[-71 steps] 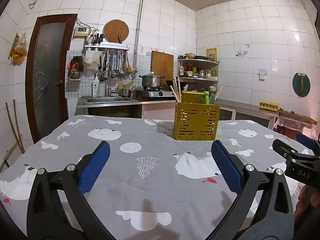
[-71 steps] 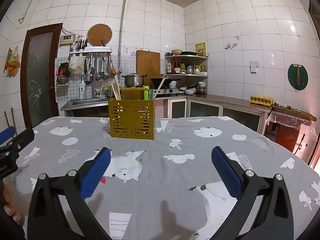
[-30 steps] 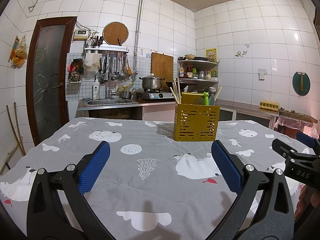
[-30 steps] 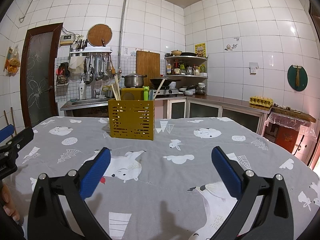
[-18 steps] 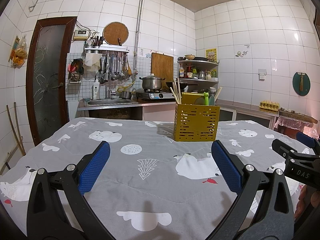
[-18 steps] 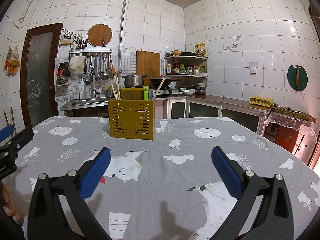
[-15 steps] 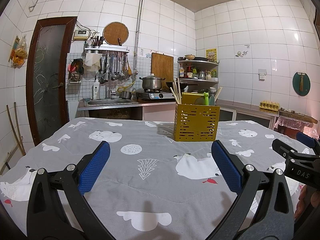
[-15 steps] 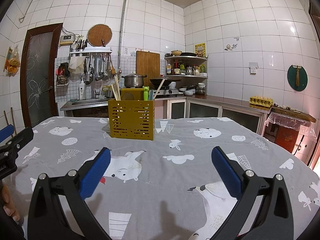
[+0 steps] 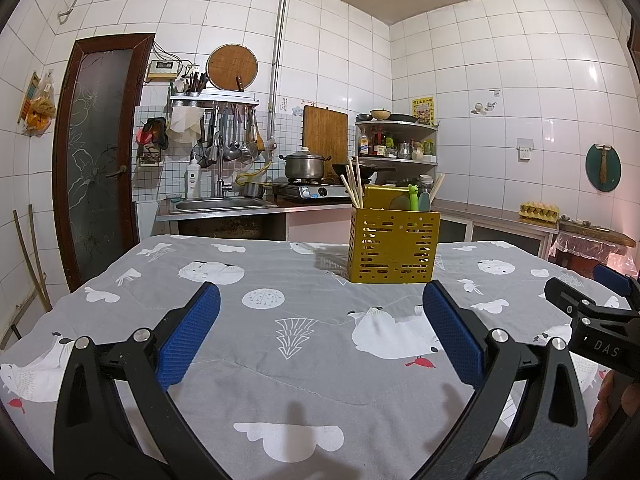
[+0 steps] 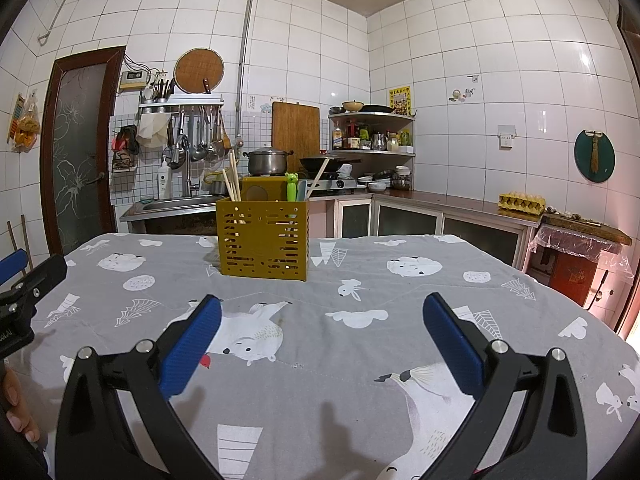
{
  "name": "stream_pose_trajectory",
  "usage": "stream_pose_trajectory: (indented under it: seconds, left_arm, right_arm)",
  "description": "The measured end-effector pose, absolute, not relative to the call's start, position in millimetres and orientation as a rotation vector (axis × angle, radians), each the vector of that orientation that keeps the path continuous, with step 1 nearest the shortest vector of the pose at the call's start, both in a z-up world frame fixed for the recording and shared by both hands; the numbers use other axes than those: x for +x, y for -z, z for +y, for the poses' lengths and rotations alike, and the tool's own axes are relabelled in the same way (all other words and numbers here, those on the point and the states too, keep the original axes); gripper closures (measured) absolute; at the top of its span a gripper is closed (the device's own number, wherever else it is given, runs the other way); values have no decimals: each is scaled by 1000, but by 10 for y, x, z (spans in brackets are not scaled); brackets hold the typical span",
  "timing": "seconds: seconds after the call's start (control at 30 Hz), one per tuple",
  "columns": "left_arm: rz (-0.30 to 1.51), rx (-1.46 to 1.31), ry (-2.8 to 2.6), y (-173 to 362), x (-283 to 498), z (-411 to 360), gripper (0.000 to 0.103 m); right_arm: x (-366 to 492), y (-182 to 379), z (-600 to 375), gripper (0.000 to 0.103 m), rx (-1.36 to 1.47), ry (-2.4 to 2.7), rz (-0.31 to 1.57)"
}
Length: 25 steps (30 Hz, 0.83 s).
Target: Organize utensils
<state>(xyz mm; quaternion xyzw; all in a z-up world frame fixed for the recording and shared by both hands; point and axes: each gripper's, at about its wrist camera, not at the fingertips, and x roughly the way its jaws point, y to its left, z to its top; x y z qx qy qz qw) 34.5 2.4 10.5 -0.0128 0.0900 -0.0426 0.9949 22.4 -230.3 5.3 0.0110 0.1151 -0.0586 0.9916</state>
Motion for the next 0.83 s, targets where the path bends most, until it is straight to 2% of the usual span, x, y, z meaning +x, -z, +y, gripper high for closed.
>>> stream_pose_trajectory:
  seconds: [0.83]
  left_arm:
    - [192,-25,62,-135,353,42,5]
  right_arm:
    - [216,-65,-2310,4,24,118,231]
